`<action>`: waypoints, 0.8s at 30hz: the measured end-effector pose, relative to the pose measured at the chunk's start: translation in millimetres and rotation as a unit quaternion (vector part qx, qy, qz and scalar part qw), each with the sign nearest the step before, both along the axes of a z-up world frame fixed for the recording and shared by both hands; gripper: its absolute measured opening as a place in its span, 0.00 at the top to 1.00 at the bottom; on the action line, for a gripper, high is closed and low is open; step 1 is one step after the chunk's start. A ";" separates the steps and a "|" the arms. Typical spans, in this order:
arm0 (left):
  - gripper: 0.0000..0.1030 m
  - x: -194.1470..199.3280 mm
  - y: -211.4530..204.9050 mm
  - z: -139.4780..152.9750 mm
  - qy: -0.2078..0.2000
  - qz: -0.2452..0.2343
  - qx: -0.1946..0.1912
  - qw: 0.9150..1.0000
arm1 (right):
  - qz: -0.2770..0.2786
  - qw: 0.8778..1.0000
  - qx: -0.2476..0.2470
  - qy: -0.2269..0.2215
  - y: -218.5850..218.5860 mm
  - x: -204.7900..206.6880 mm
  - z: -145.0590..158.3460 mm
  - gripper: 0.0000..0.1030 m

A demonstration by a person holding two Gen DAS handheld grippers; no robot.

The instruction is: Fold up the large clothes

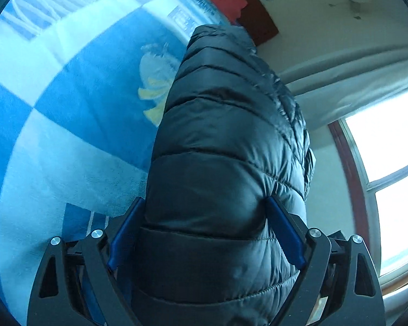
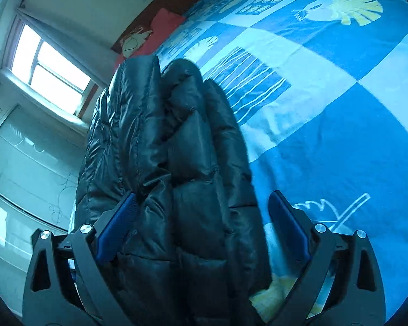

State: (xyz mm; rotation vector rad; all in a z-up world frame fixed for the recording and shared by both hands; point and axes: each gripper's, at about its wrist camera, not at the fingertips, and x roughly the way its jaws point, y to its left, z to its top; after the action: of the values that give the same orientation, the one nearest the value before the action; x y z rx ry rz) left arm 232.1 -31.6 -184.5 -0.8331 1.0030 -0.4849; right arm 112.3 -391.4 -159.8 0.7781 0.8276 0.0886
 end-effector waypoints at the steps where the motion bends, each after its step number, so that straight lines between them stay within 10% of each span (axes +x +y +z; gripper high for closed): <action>1: 0.15 2.1 -1.6 -0.4 0.000 0.000 0.003 1.000 | 0.005 1.000 -0.003 -0.003 2.6 0.9 -0.5 0.07; 11: 0.32 2.9 -11.8 10.1 -0.018 -0.003 0.007 1.000 | 0.010 0.998 0.026 -0.048 22.5 -11.4 0.6 0.52; 24: 0.34 21.4 78.8 32.2 -0.045 0.061 0.032 0.997 | 0.088 0.989 0.070 -0.092 114.8 58.8 11.9 0.59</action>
State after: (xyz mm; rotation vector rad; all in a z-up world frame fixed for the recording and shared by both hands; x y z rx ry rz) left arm 253.5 47.2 -152.3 -0.8027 0.8745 -0.3800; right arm 171.1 -276.6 -147.8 0.8139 0.7171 0.3737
